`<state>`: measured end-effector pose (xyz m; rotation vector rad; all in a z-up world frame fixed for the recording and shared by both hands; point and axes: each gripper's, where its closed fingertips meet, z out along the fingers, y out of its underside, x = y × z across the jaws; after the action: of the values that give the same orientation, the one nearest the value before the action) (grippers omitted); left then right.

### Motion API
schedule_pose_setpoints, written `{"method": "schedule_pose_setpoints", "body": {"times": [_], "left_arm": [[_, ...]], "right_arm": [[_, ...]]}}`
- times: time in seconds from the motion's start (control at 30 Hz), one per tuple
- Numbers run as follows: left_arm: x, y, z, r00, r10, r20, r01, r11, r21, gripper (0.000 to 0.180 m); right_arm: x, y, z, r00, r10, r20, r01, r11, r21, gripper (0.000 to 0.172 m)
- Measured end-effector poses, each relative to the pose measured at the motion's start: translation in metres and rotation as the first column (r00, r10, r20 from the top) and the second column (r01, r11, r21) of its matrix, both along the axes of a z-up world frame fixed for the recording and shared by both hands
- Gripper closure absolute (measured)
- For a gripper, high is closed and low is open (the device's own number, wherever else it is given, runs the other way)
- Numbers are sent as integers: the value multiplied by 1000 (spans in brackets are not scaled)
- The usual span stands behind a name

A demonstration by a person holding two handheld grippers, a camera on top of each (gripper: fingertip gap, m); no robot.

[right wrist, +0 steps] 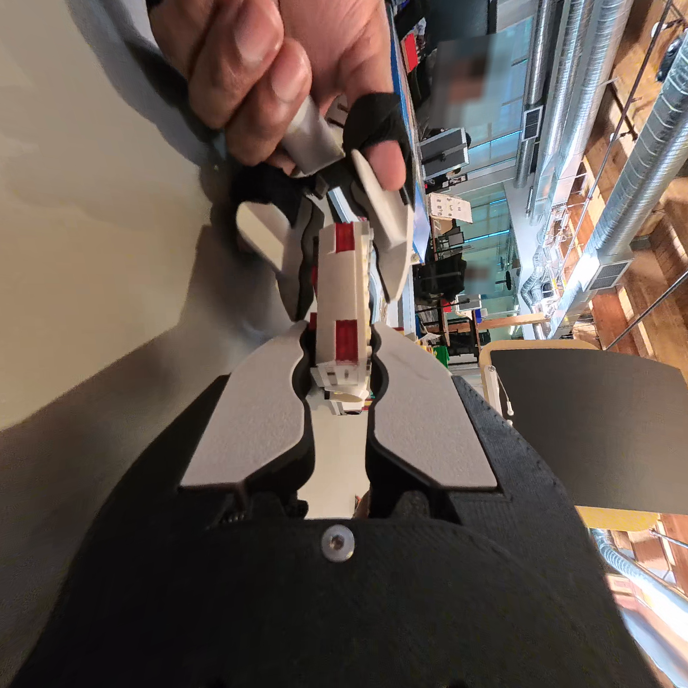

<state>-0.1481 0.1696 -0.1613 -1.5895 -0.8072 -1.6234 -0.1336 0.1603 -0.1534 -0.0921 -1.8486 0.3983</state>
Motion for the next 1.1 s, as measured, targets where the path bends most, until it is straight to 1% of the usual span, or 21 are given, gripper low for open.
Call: {"method": "schedule_pose_setpoints", "body": {"times": [0.23,0.3,0.37,0.5,0.6,0.63,0.7,0.83,0.97,1.1], "left_arm": [[11,14,2,994,-110,25,110,994,22,120],[15,16,0,990,-142,10,142,990,9,120],[17,18,-3,985,-170,-3,170,985,-6,128],[17,23,-5,981,-195,-2,194,981,-23,132],[12,28,-2,984,-175,36,175,984,2,138],[8,29,0,986,-160,54,160,987,15,142],[3,31,0,989,-142,32,141,990,24,142],[-4,35,2,993,-114,34,113,993,40,142],[-14,38,4,997,-71,-4,71,996,61,142],[-25,43,6,997,-4,-75,10,996,84,143]], "right_arm": [[5,-9,-1,999,42,-24,-41,999,28,144],[6,-10,-2,998,52,-29,-51,998,38,144],[6,-10,-2,998,56,-33,-55,998,35,144],[5,-6,-3,998,48,-33,-46,998,36,144],[2,2,-4,999,17,-42,-15,999,50,144],[0,6,-5,999,0,-50,4,998,66,143],[-3,14,-3,997,-38,-73,44,996,80,144],[-5,21,0,996,-61,-71,65,997,44,143],[-7,30,3,992,-99,-73,102,994,36,138],[-10,38,4,987,-146,-64,147,989,3,132]]}}
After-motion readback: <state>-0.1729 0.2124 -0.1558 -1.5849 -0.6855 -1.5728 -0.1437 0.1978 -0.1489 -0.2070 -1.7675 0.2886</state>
